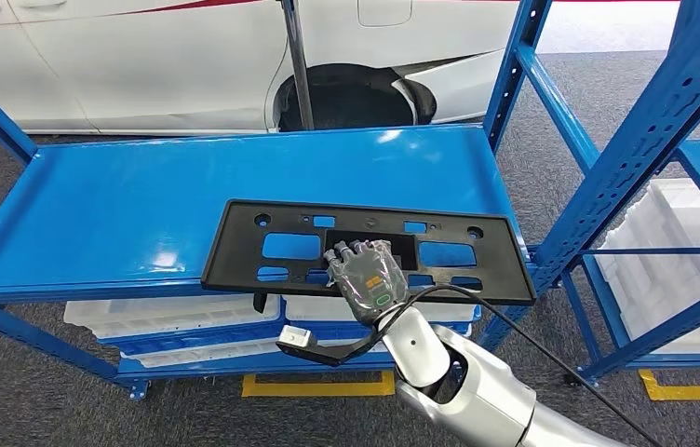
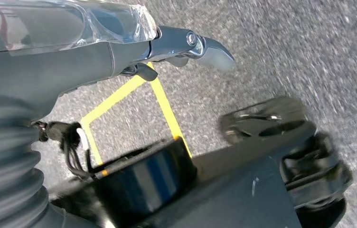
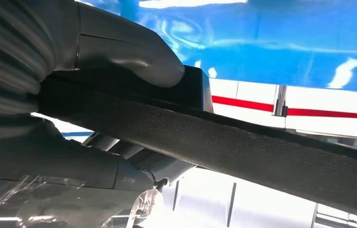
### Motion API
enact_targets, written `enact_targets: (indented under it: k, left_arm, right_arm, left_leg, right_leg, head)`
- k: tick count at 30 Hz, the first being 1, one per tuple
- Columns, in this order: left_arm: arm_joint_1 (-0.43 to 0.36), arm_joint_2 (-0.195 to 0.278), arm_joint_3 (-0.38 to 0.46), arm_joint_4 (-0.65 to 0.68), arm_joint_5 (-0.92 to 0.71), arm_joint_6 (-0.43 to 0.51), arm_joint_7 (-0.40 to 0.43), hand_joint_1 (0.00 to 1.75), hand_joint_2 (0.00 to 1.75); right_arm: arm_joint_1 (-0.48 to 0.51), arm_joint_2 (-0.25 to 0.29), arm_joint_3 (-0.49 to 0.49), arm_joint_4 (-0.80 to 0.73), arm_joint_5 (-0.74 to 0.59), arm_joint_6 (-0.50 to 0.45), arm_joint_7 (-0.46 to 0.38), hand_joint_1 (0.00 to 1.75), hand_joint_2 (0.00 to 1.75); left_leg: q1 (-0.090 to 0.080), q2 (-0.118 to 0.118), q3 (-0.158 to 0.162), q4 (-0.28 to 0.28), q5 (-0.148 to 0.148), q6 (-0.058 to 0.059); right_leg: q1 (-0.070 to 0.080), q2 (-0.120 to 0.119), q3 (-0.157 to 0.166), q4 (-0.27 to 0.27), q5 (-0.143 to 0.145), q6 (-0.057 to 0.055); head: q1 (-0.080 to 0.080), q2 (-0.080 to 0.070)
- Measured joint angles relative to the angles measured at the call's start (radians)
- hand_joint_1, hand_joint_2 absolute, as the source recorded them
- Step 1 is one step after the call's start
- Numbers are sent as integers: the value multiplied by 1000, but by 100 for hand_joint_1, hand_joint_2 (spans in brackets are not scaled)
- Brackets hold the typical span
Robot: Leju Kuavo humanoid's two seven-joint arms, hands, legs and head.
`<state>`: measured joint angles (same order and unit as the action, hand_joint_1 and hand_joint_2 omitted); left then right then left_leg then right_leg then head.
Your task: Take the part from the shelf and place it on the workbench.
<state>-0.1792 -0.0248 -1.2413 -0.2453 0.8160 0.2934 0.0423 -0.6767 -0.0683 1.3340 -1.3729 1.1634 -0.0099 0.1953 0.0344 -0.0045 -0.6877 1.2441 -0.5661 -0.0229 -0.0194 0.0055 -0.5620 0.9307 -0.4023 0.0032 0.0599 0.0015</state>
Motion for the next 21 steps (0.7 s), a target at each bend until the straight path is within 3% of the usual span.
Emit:
enact_targets:
  k: [2, 3, 4, 5, 6, 7, 8, 9, 11, 12, 13, 14, 15, 16, 18, 19, 21]
  left_arm:
    - [0, 0, 0, 0, 0, 0, 0, 0, 175]
    - [0, 0, 0, 0, 0, 0, 1, 0, 175]
    - [1, 0, 0, 0, 0, 0, 2, 0, 175]
    - [2, 0, 0, 0, 0, 0, 4, 0, 175]
    - [6, 0, 0, 0, 0, 0, 6, 0, 175]
    - [8, 0, 0, 0, 0, 0, 7, 0, 175]
    - [9, 0, 0, 0, 0, 0, 8, 0, 175]
    - [10, 0, 0, 0, 0, 0, 8, 0, 175]
    - [10, 0, 0, 0, -1, 0, 8, 0, 175]
    - [11, 0, 0, 0, -1, 0, 8, 0, 175]
    - [11, 0, 0, 0, -1, 0, 8, 0, 175]
    - [11, 0, 0, 0, -1, 0, 8, 0, 175]
    - [11, 0, 0, 0, -2, 0, 8, 0, 175]
    - [11, 0, 0, 0, -3, 0, 8, 0, 175]
    - [11, -4, 0, 0, -6, 1, 8, 0, 175]
    - [10, -5, 0, 0, -7, 1, 8, 0, 175]
    - [10, -7, 0, 0, -9, 1, 9, 0, 175]
  right_arm:
    - [0, 0, 0, 0, 0, 0, 0, 175, 175]
    - [0, 0, 0, 0, -2, 0, 1, 175, 175]
    - [0, 0, 0, 0, -4, 0, 2, 175, 175]
    - [0, 0, -1, 0, -10, 0, 3, 175, 175]
    - [0, 0, -2, -1, -17, 1, 4, 175, 175]
    - [0, -1, -2, -1, -24, 2, 4, 175, 175]
    - [0, -2, -3, -2, -31, 3, 4, 175, 175]
    - [0, -2, -4, -3, -34, 5, 4, 175, 175]
    - [0, -3, -4, -3, -35, 6, 4, 175, 175]
    - [0, -4, -4, -3, -34, 6, 5, 175, 175]
    - [0, -5, -4, -3, -33, 6, 7, 175, 175]
    - [0, -6, -4, -3, -33, 6, 8, 175, 175]
    - [0, -7, -4, -3, -32, 6, 10, 175, 175]
    - [0, -7, -5, -4, -32, 5, 12, 175, 175]
    - [-2, -7, -9, -7, -32, 1, 14, 175, 175]
    - [-3, -7, -11, -9, -33, -1, 14, 175, 175]
    - [-5, -8, -15, -13, -33, -4, 14, 175, 175]
  left_leg:
    - [0, 0, 0, 10, -1, 0]
    - [0, 0, 19, -8, 13, -1]
    - [1, 0, 52, -48, 35, -2]
    - [0, -2, 106, -132, 62, 1]
    - [-2, -4, 155, -216, 93, 9]
    - [-4, -4, 183, -277, 111, 20]
    - [-7, -5, 195, -317, 123, 34]
    - [-8, -3, 184, -316, 133, 47]
    - [-13, 0, 167, -316, 147, 62]
    - [-16, 1, 158, -315, 154, 65]
    - [-21, 2, 149, -315, 161, 68]
    - [-26, 2, 140, -315, 168, 69]
    - [-31, 2, 133, -314, 174, 71]
    - [-36, 1, 127, -314, 180, 72]
    - [-43, 1, 118, -314, 192, 70]
    - [-42, 1, 114, -314, 198, 66]
    - [-37, 2, 107, -316, 211, 54]
  right_leg:
    - [0, 0, -2, 0, 2, 0]
    - [0, 0, -8, 1, 6, 2]
    - [-1, 0, -14, 2, 11, 5]
    - [-1, 1, -24, 4, 19, 13]
    - [-1, 2, -34, 5, 32, 26]
    - [-2, 1, -43, 9, 36, 38]
    - [-1, 1, -57, 27, 23, 50]
    - [-3, 0, -74, 64, -7, 56]
    - [-1, -1, -120, 198, -104, 57]
    - [0, -1, -140, 269, -138, 56]
    - [3, -1, -148, 317, -153, 54]
    - [5, -1, -138, 330, -148, 48]
    - [9, -1, -106, 298, -124, 39]
    - [15, 0, -57, 231, -95, 25]
    - [29, -2, 42, 74, -68, -3]
    - [35, -2, 70, 24, -66, -12]
    - [41, -2, 82, -11, -62, -15]
  head:
    - [0, 0]
    - [0, 0]
    - [-1, 0]
    - [-1, 0]
    - [-1, 0]
    - [-1, 0]
    - [0, 0]
    - [0, 0]
    - [1, 0]
    - [1, 0]
    - [1, 0]
    - [1, 0]
    - [1, 0]
    - [1, 0]
    - [0, 0]
    - [-1, 0]
    - [-2, 0]
